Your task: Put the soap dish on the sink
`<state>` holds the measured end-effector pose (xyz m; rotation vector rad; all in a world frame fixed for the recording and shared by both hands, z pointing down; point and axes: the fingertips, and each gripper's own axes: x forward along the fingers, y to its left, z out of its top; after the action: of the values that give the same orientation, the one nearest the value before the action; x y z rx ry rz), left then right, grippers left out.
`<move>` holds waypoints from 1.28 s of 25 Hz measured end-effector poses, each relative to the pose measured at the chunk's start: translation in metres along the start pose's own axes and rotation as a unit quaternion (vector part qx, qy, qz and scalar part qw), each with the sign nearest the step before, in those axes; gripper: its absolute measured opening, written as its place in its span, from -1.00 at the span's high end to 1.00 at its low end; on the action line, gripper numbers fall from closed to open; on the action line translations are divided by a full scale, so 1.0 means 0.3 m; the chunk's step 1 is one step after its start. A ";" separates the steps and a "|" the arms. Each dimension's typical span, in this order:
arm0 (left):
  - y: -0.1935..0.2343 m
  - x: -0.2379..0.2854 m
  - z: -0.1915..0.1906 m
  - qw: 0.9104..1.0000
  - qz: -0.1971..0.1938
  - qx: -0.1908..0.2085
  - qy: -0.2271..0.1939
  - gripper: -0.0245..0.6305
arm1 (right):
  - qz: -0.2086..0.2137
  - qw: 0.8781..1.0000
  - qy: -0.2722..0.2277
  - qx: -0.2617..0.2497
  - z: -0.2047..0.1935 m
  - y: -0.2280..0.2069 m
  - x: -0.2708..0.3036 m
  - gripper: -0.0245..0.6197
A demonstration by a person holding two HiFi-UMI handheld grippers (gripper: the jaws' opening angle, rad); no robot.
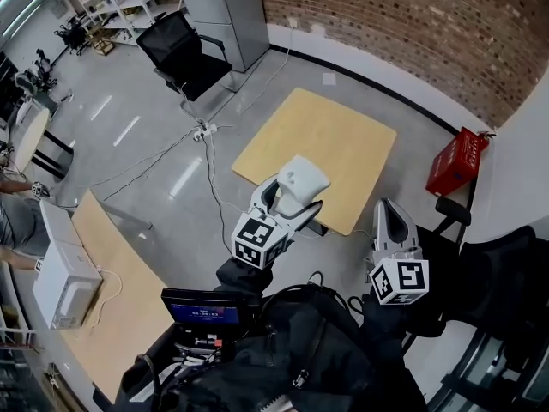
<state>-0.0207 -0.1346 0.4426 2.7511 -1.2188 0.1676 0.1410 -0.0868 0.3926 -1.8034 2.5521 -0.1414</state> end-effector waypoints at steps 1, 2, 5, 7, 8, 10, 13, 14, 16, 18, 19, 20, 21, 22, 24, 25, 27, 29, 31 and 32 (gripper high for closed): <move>0.000 0.024 -0.001 1.000 0.001 0.000 0.002 -0.40 | 0.001 1.000 0.000 0.001 0.000 -0.020 0.011 0.91; 0.001 0.045 -0.003 1.000 0.002 -0.001 0.005 -0.40 | 0.001 1.000 0.001 0.003 -0.001 -0.038 0.021 0.91; 0.003 0.099 -0.014 1.000 0.004 -0.003 0.015 -0.40 | 0.003 1.000 0.004 0.010 -0.008 -0.085 0.046 0.91; 0.006 0.128 -0.028 1.000 0.006 -0.003 0.024 -0.40 | 0.004 1.000 0.007 0.014 -0.013 -0.108 0.061 0.91; 0.008 0.140 -0.037 1.000 0.006 -0.003 0.029 -0.40 | 0.005 1.000 0.008 0.016 -0.018 -0.119 0.067 0.91; 0.012 0.156 -0.060 0.999 0.008 -0.004 0.038 -0.40 | 0.004 1.000 0.014 0.022 -0.037 -0.136 0.078 0.91; 0.021 0.184 -0.106 0.998 0.008 -0.001 0.056 -0.40 | 0.003 0.999 0.025 0.027 -0.072 -0.157 0.093 0.91; 0.030 0.196 -0.128 0.998 0.007 0.002 0.067 -0.40 | 0.002 0.999 0.029 0.029 -0.082 -0.162 0.100 0.91; 0.056 0.223 -0.187 0.995 0.002 0.006 0.097 -0.40 | -0.003 0.999 0.037 0.030 -0.099 -0.168 0.114 0.91; 0.090 0.252 -0.261 0.991 -0.006 0.011 0.134 -0.40 | -0.011 0.998 0.047 0.031 -0.114 -0.173 0.131 0.91; 0.106 0.267 -0.300 0.988 -0.010 0.013 0.150 -0.40 | -0.016 0.998 0.052 0.031 -0.123 -0.177 0.139 0.91; 0.120 0.282 -0.337 0.986 -0.016 0.014 0.165 -0.40 | -0.022 0.998 0.057 0.032 -0.133 -0.182 0.145 0.91; 0.131 0.297 -0.373 0.983 -0.023 0.015 0.179 -0.40 | -0.027 0.997 0.062 0.033 -0.145 -0.186 0.151 0.91; 0.141 0.312 -0.410 0.981 -0.028 0.016 0.193 -0.40 | -0.031 0.997 0.067 0.034 -0.158 -0.189 0.157 0.91; 0.167 0.347 -0.480 0.974 -0.034 0.021 0.224 -0.40 | -0.036 0.996 0.077 0.034 -0.182 -0.194 0.177 0.91; 0.182 0.365 -0.514 0.970 -0.038 0.023 0.240 -0.40 | -0.039 0.995 0.082 0.035 -0.194 -0.195 0.191 0.91; 0.209 0.398 -0.583 0.961 -0.046 0.028 0.272 -0.40 | -0.043 0.994 0.094 0.037 -0.218 -0.191 0.221 0.91; 0.233 0.429 -0.657 0.950 -0.055 0.037 0.304 -0.40 | -0.046 0.993 0.105 0.040 -0.241 -0.185 0.247 0.91; 0.246 0.459 -0.729 0.939 -0.068 0.049 0.334 -0.40 | -0.050 0.991 0.114 0.040 -0.258 -0.184 0.269 0.91; 0.249 0.473 -0.765 0.932 -0.076 0.059 0.349 -0.40 | -0.053 0.991 0.119 0.040 -0.265 -0.187 0.276 0.91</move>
<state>0.0072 -0.2508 0.6958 2.4822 -0.8085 1.1144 0.1610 -0.1781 0.4798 -2.0007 2.5546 -0.4823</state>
